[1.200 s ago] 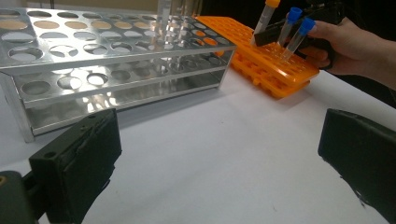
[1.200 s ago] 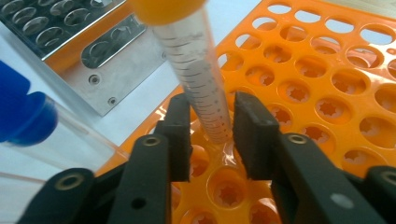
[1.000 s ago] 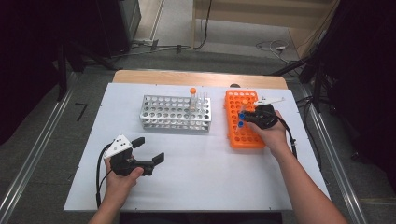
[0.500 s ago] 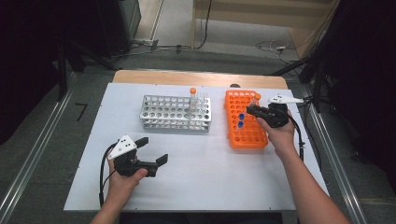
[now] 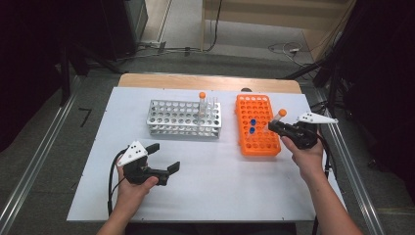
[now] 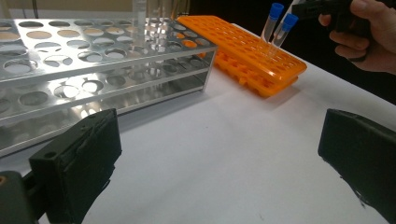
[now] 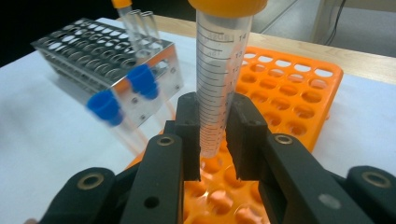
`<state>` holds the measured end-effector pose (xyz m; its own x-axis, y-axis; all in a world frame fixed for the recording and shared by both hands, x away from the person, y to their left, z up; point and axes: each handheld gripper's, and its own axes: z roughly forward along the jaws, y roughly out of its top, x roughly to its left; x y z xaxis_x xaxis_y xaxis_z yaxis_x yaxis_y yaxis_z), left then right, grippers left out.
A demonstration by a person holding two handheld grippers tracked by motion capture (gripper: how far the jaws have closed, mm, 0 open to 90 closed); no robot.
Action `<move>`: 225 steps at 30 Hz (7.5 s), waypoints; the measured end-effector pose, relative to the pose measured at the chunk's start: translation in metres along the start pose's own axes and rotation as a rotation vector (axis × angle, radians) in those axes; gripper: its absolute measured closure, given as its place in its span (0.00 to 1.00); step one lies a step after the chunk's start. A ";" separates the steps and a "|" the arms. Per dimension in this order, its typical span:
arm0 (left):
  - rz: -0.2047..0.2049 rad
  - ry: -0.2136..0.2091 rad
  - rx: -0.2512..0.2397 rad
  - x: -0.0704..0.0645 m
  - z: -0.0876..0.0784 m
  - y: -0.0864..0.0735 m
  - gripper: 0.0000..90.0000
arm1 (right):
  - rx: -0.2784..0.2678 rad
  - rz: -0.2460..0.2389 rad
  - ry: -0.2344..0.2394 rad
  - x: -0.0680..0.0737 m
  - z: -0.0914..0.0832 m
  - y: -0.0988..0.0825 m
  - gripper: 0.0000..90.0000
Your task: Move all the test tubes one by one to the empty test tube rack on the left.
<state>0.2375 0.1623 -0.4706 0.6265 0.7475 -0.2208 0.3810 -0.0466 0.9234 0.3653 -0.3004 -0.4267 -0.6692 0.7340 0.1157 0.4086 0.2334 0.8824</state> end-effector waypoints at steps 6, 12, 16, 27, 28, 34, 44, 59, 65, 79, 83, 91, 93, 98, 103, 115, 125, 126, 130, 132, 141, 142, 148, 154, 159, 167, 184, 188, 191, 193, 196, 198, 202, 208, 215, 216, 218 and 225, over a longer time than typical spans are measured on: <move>0.013 -0.013 0.004 -0.005 0.004 0.002 0.00 | -0.005 -0.001 0.033 0.016 -0.018 -0.015 0.82; 0.013 -0.049 -0.011 -0.014 0.006 0.008 0.00 | -0.001 -0.027 0.075 0.037 -0.027 -0.024 0.82; 0.022 -0.062 -0.016 -0.021 0.010 0.013 0.00 | 0.011 -0.048 0.118 0.055 -0.026 -0.027 0.82; 0.066 -0.120 0.001 -0.043 0.021 0.020 0.02 | 0.047 -0.118 0.234 0.098 -0.009 -0.030 0.82; 0.075 -0.124 0.002 -0.045 0.022 0.021 0.03 | 0.053 -0.122 0.242 0.101 -0.007 -0.030 0.82; 0.098 -0.138 0.018 -0.061 0.034 0.026 0.10 | 0.078 -0.148 0.284 0.117 0.004 -0.033 0.82; 0.111 -0.219 0.021 -0.075 0.049 0.033 0.27 | 0.113 -0.169 0.343 0.142 0.017 -0.035 0.82; 0.191 -0.292 0.069 -0.094 0.071 0.044 0.58 | 0.134 -0.192 0.390 0.162 0.024 -0.034 0.82; 0.196 -0.295 0.084 -0.094 0.074 0.043 0.80 | 0.140 -0.186 0.385 0.161 0.024 -0.034 0.82; 0.142 -0.264 0.040 -0.079 0.067 0.048 0.83 | 0.097 -0.198 0.363 0.151 0.017 -0.037 0.55; 0.127 -0.234 0.022 -0.067 0.063 0.051 0.83 | 0.090 -0.186 0.335 0.137 0.009 -0.040 0.34; 0.105 -0.170 -0.013 -0.039 0.058 0.066 0.83 | 0.070 -0.136 0.259 0.105 -0.014 -0.047 0.12; 0.109 -0.154 -0.021 -0.032 0.058 0.072 0.83 | 0.069 -0.123 0.243 0.099 -0.020 -0.049 0.07; 0.106 -0.115 -0.047 -0.016 0.060 0.089 0.83 | 0.065 -0.094 0.239 0.085 -0.031 -0.056 0.00; 0.101 -0.085 -0.064 -0.002 0.066 0.102 0.83 | 0.052 -0.063 0.220 0.073 -0.043 -0.061 0.00; 0.085 -0.002 -0.070 0.033 0.095 0.123 0.83 | 0.033 -0.019 0.172 0.049 -0.062 -0.073 0.00; 0.052 0.066 -0.094 0.063 0.126 0.136 0.83 | 0.031 0.017 0.154 0.035 -0.061 -0.077 0.00; 0.046 0.083 -0.096 0.066 0.129 0.136 0.83 | 0.031 0.019 0.154 0.035 -0.061 -0.077 0.00; 0.004 0.101 -0.113 0.076 0.138 0.137 0.83 | 0.032 0.017 0.154 0.035 -0.061 -0.078 0.00; -0.010 0.103 -0.116 0.079 0.141 0.138 0.83 | 0.032 0.019 0.151 0.035 -0.061 -0.078 0.00; -0.003 0.134 -0.072 0.082 0.160 0.130 0.83 | 0.022 0.025 0.143 0.032 -0.064 -0.079 0.00; 0.005 0.139 -0.065 0.082 0.162 0.129 0.83 | 0.021 0.025 0.143 0.032 -0.064 -0.079 0.00; 0.053 0.159 0.009 0.078 0.168 0.124 0.82 | 0.023 0.023 0.145 0.031 -0.063 -0.080 0.00; 0.022 0.170 0.023 0.079 0.162 0.125 0.62 | 0.026 0.021 0.140 0.031 -0.063 -0.080 0.00; 0.019 0.138 0.019 0.077 0.153 0.126 0.51 | 0.024 0.020 0.140 0.031 -0.062 -0.079 0.00; 0.010 0.083 0.022 0.063 0.143 0.126 0.26 | 0.022 0.015 0.141 0.033 -0.061 -0.078 0.00; 0.045 -0.032 0.001 0.023 0.079 0.093 0.00 | 0.012 0.021 0.121 0.033 -0.041 -0.062 0.05; 0.055 -0.040 -0.005 0.013 0.063 0.085 0.00 | 0.003 0.033 0.100 0.030 -0.034 -0.053 0.12; 0.067 -0.040 -0.014 0.006 0.051 0.080 0.00 | 0.003 0.028 0.077 0.029 -0.027 -0.047 0.19; 0.070 -0.046 -0.021 0.002 0.043 0.077 0.00 | 0.005 0.035 0.045 0.027 -0.020 -0.042 0.25; 0.069 -0.049 -0.032 -0.004 0.032 0.072 0.00 | 0.000 0.049 0.020 0.024 -0.011 -0.036 0.35; 0.068 -0.056 -0.036 -0.007 0.026 0.067 0.00 | 0.004 0.053 0.009 0.023 -0.004 -0.034 0.40; 0.068 -0.060 -0.029 -0.013 0.015 0.058 0.00 | 0.031 0.055 0.000 0.019 0.011 -0.030 0.48; 0.061 -0.068 -0.029 -0.019 0.004 0.043 0.00 | 0.084 0.057 -0.006 0.019 0.027 -0.022 0.60; 0.016 -0.068 -0.037 -0.018 -0.002 0.025 0.00 | 0.133 0.056 -0.031 0.023 0.045 -0.023 0.64; 0.015 -0.069 -0.035 -0.018 -0.001 0.023 0.00 | 0.135 0.056 -0.036 0.024 0.047 -0.023 0.65; 0.012 -0.071 -0.029 -0.017 -0.001 0.021 0.00 | 0.142 0.052 -0.050 0.025 0.051 -0.024 0.65; 0.002 -0.082 -0.021 -0.018 0.003 0.018 0.00 | 0.121 0.032 -0.105 0.029 0.061 -0.023 0.73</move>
<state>0.2349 0.1459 -0.4505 0.6810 0.6908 -0.2427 0.3657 -0.0337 0.9301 0.3738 -0.2458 -0.4714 -0.5884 0.8037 0.0888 0.5045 0.2791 0.8170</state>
